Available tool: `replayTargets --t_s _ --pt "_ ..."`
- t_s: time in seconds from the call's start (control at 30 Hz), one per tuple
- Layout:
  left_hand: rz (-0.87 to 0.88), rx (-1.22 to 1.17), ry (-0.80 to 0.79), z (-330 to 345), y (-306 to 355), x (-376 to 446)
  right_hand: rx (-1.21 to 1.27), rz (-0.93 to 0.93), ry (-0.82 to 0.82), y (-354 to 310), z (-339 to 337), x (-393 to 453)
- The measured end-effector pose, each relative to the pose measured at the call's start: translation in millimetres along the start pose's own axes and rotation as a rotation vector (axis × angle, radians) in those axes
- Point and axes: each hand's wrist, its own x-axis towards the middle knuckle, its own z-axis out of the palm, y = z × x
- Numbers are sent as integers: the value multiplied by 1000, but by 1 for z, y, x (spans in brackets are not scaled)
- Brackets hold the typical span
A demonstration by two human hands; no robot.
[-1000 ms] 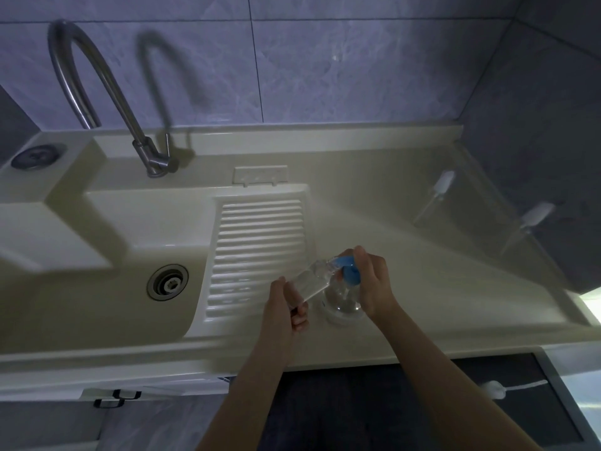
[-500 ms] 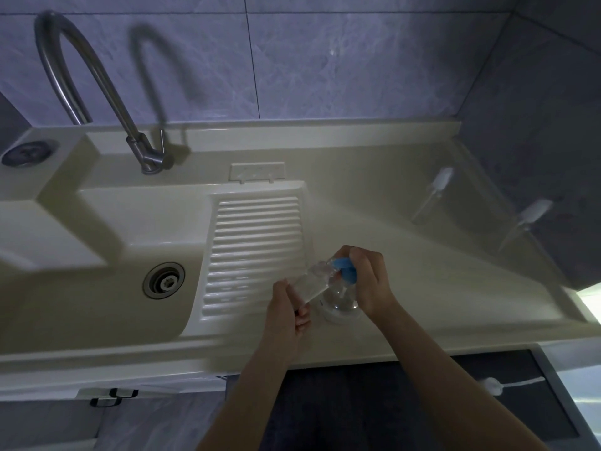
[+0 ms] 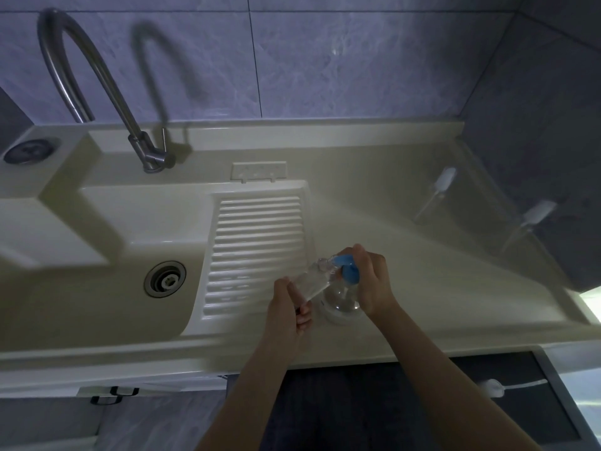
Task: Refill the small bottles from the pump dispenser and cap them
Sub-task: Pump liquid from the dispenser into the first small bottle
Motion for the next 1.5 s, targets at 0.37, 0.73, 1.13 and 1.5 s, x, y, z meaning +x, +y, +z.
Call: replayTargets --t_s 0.37,0.73,1.13,1.5 --pt "-1 -66 19 0 -3 -1 91 -66 -70 -16 -2 -2" --pt "-28 -94 10 -6 -6 3 69 -18 -14 -7 0 -3" --pt "-17 -210 -98 -9 1 -11 110 -31 -64 -15 -1 -4" --pt "-39 -323 -157 -20 5 -47 34 45 -155 -27 -12 -3"
